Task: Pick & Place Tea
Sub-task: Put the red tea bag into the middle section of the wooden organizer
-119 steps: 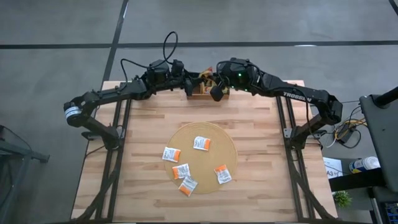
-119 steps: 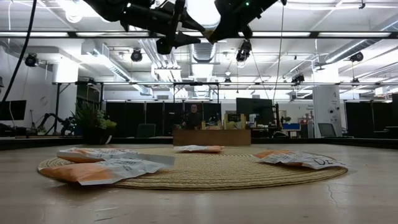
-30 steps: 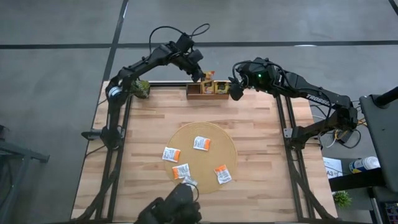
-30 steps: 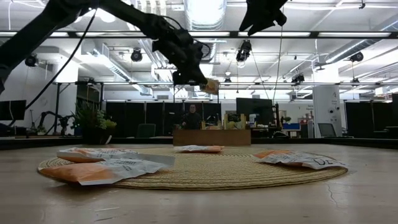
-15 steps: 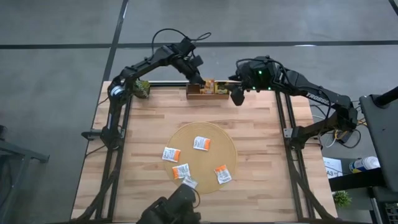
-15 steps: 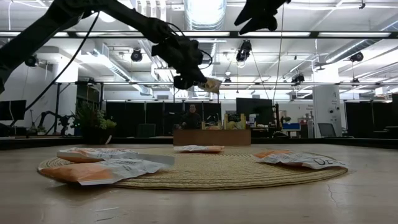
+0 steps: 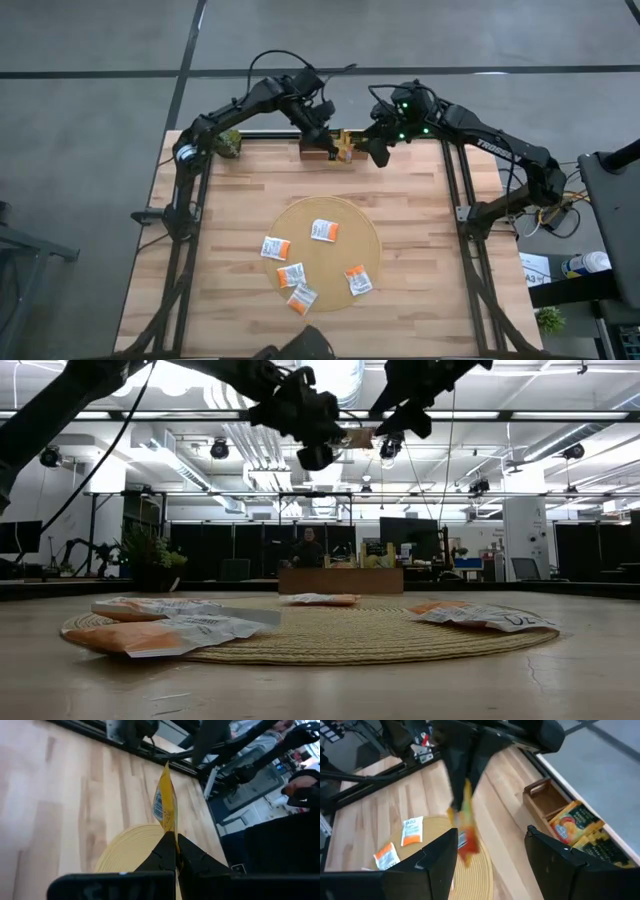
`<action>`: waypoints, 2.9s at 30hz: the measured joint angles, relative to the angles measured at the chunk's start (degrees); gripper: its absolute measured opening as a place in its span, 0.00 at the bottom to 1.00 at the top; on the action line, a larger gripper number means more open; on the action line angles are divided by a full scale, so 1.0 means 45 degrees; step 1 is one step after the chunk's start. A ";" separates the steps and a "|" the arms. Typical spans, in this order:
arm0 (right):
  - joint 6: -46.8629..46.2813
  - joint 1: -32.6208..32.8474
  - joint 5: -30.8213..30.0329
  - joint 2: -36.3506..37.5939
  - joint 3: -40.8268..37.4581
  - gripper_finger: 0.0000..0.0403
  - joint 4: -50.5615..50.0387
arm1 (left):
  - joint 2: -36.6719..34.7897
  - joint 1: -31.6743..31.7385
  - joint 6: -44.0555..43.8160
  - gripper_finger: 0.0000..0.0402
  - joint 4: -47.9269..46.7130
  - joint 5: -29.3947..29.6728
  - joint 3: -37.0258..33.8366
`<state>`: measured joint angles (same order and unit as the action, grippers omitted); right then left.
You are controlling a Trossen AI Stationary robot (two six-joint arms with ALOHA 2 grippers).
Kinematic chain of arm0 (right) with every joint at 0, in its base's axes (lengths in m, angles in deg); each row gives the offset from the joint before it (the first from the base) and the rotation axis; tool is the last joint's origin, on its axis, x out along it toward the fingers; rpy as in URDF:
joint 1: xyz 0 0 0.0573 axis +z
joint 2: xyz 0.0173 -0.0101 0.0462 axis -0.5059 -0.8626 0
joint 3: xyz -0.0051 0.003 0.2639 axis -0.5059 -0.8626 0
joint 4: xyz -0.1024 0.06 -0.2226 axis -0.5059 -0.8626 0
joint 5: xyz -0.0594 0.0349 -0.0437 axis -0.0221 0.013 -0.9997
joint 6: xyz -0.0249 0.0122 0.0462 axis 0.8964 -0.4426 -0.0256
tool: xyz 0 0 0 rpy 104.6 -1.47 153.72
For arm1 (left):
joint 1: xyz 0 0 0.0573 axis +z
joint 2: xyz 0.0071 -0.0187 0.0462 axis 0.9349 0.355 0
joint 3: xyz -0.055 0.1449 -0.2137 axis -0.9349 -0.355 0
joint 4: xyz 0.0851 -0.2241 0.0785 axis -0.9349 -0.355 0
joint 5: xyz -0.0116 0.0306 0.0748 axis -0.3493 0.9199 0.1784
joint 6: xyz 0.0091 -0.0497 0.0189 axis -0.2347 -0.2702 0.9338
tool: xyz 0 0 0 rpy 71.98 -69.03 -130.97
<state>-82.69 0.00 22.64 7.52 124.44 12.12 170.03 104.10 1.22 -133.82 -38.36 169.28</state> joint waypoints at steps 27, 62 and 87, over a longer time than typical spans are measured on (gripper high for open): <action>0.0098 0.0136 0.2614 -0.0898 0.0000 0.13 0.0069 | -0.0005 -0.0462 -0.0233 0.00 0.0223 0.0008 0.0663; 0.0606 0.0136 -0.0458 0.1320 0.0000 0.04 -0.0287 | -0.0871 -0.0180 -0.1496 0.50 0.0315 0.0578 0.0658; 0.0688 0.0126 -0.0918 0.1550 -0.0015 0.04 0.2876 | -0.2662 -0.0727 -0.3000 0.50 0.4256 0.4966 0.0649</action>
<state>-79.60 0.57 18.51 14.49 124.37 25.06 158.05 100.83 -12.28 -114.67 -16.01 172.20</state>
